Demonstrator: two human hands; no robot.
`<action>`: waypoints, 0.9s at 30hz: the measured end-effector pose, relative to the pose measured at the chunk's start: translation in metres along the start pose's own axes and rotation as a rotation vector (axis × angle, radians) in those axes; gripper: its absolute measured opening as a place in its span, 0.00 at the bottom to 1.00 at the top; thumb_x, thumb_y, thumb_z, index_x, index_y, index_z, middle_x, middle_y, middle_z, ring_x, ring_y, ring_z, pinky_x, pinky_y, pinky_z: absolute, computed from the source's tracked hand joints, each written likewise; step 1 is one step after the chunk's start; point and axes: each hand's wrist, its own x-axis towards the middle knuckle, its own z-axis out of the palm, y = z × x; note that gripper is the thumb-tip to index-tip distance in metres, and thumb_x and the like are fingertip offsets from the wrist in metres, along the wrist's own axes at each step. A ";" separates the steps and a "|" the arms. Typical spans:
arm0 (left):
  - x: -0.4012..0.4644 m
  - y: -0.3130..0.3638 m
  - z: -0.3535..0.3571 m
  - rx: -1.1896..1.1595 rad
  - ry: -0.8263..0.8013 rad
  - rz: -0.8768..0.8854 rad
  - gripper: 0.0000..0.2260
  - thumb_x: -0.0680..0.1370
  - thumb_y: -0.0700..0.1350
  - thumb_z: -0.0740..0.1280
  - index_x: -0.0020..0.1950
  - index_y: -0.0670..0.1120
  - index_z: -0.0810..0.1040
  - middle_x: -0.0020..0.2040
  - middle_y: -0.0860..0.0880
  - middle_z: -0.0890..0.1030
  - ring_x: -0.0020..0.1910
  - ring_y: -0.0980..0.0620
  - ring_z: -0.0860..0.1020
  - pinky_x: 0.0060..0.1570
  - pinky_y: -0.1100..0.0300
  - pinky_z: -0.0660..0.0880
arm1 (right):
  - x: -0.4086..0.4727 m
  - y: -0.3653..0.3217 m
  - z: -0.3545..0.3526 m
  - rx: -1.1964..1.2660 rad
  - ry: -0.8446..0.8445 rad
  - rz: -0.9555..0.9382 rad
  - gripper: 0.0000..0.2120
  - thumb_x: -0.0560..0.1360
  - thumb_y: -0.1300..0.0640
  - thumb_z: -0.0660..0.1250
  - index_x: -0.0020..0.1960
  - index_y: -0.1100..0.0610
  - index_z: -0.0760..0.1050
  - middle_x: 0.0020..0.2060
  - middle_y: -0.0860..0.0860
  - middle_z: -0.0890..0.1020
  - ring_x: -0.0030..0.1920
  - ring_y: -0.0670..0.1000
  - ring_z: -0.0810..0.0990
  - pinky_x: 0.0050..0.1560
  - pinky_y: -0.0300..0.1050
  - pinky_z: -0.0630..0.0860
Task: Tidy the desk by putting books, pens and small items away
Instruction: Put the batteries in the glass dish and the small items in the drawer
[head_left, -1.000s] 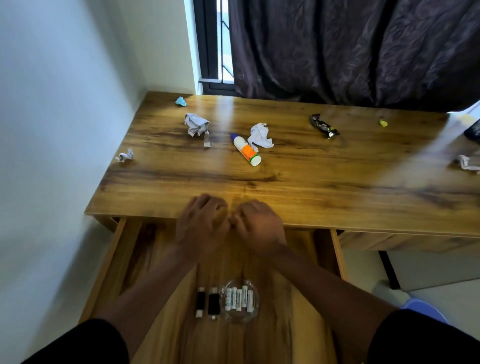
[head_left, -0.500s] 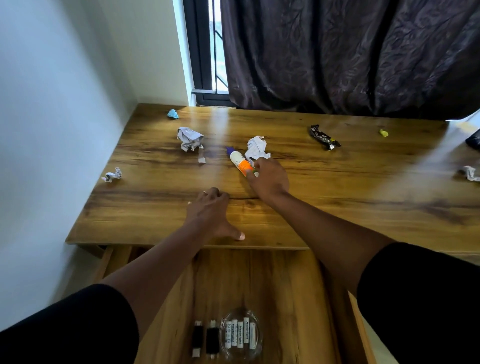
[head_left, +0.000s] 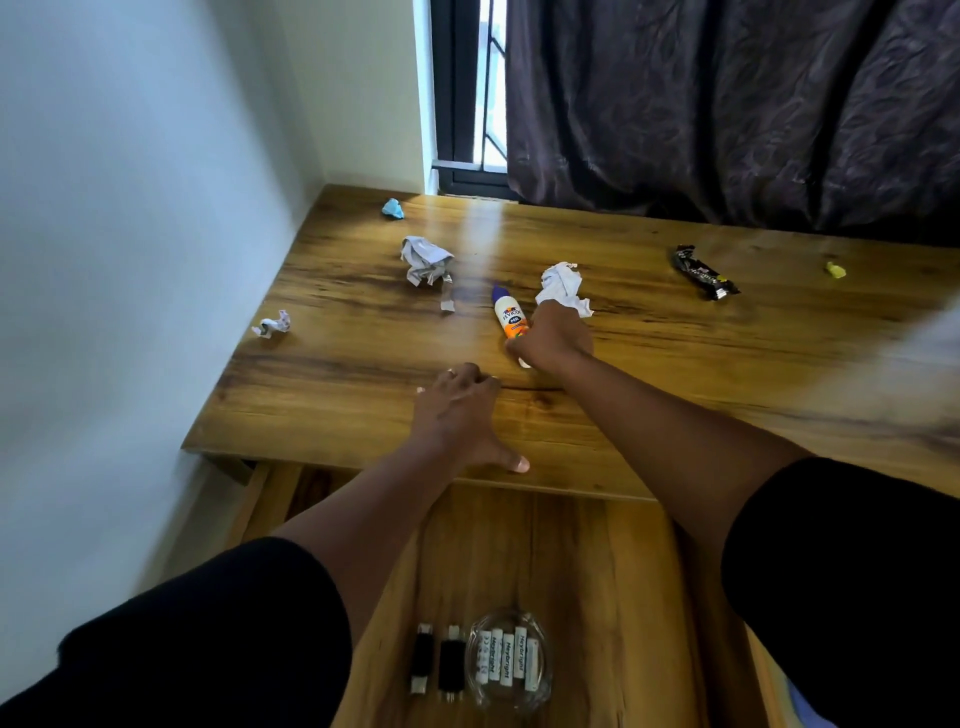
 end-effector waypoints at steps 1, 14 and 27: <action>-0.001 -0.001 0.000 -0.001 0.005 -0.003 0.54 0.54 0.78 0.73 0.76 0.56 0.68 0.75 0.50 0.68 0.74 0.44 0.66 0.68 0.38 0.71 | 0.000 -0.001 -0.002 0.006 -0.036 0.024 0.18 0.70 0.48 0.77 0.51 0.56 0.74 0.48 0.53 0.82 0.45 0.53 0.78 0.38 0.43 0.69; -0.013 0.005 -0.007 -0.007 -0.018 -0.039 0.59 0.52 0.81 0.70 0.80 0.60 0.62 0.81 0.54 0.62 0.80 0.48 0.62 0.73 0.44 0.67 | -0.136 0.053 -0.036 0.167 0.040 0.053 0.22 0.65 0.39 0.77 0.50 0.54 0.81 0.43 0.48 0.82 0.44 0.50 0.80 0.37 0.43 0.73; -0.090 0.045 0.051 -0.163 0.292 0.003 0.35 0.77 0.50 0.73 0.81 0.48 0.61 0.82 0.44 0.59 0.81 0.42 0.57 0.75 0.46 0.64 | -0.285 0.128 -0.006 0.115 -0.266 0.076 0.18 0.65 0.43 0.79 0.48 0.52 0.81 0.44 0.50 0.85 0.44 0.49 0.84 0.37 0.42 0.77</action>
